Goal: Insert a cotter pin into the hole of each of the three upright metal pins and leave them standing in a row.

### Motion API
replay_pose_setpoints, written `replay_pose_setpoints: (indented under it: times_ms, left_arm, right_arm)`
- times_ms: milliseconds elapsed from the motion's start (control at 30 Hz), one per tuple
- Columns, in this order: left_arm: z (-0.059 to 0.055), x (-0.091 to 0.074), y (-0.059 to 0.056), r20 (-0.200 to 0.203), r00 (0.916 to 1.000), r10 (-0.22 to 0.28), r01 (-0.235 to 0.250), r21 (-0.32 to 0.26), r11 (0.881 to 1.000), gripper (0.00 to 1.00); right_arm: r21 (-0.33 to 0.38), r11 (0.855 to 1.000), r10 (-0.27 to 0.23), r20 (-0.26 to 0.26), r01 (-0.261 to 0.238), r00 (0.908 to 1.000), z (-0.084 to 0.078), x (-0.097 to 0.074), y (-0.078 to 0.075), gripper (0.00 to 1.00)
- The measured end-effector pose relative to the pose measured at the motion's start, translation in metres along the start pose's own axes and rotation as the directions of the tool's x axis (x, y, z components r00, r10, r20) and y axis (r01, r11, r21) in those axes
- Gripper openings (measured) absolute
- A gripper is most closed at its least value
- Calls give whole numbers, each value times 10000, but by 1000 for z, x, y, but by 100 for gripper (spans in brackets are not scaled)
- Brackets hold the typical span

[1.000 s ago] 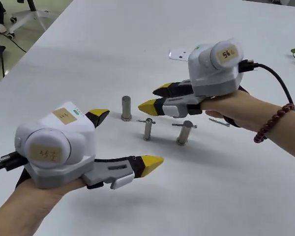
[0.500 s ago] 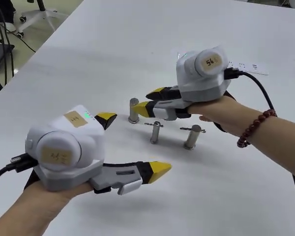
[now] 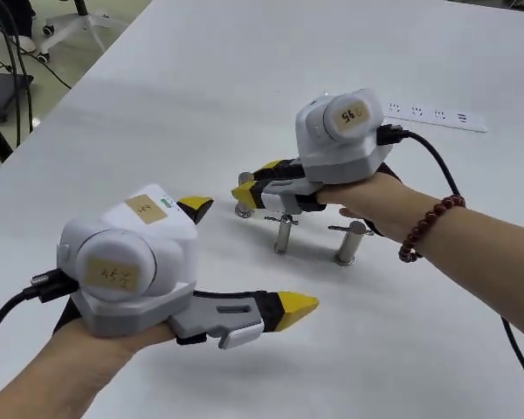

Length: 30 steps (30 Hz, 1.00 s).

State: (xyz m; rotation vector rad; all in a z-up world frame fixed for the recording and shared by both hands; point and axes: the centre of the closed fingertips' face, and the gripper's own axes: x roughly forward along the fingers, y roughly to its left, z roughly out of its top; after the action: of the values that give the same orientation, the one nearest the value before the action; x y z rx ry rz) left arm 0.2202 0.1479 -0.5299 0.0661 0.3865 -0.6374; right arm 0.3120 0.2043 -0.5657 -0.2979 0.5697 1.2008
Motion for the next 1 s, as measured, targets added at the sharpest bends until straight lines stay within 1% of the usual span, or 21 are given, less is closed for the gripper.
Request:
replay_pose_setpoints:
  times_ms: [100,200,367,467,600,733,833,900,1000]
  left_arm:
    - [0,0,0,-24,10000,7,-7,-33,10000,99]
    - [-2,0,0,-97,10000,3,-3,-19,10000,99]
    - [-3,0,0,-173,9998,0,1,35,10000,99]
    - [-3,0,0,-222,9998,1,0,69,10000,99]
    - [-4,0,0,-285,9996,21,-18,109,9999,99]
    - [-5,0,0,-334,9994,23,-18,154,9999,99]
    - [-5,0,0,-338,9994,26,-22,141,9999,98]
    - [-5,0,0,-328,9995,19,-15,129,9999,98]
    - [-5,0,0,-322,9995,13,-9,130,9999,98]
  right_arm:
    - [-46,10000,-42,-82,42,10000,-3,2,-3,13]
    - [-206,9998,-70,-158,67,9999,-3,3,-2,13]
    - [-240,9995,-195,-126,192,9997,-2,3,-3,10]
    - [-342,9992,-216,-146,211,9997,-1,5,-8,9]
    - [-18,9998,-211,-160,211,9996,-1,3,-6,9]
    - [-248,9993,-269,-226,263,9994,-2,1,-5,8]
    - [-147,9995,-281,-241,277,9993,-2,-1,-4,8]
    - [-58,9996,-290,-266,289,9992,-2,-1,-7,8]
    - [-67,9993,-368,-343,366,9987,-4,-4,-8,8]
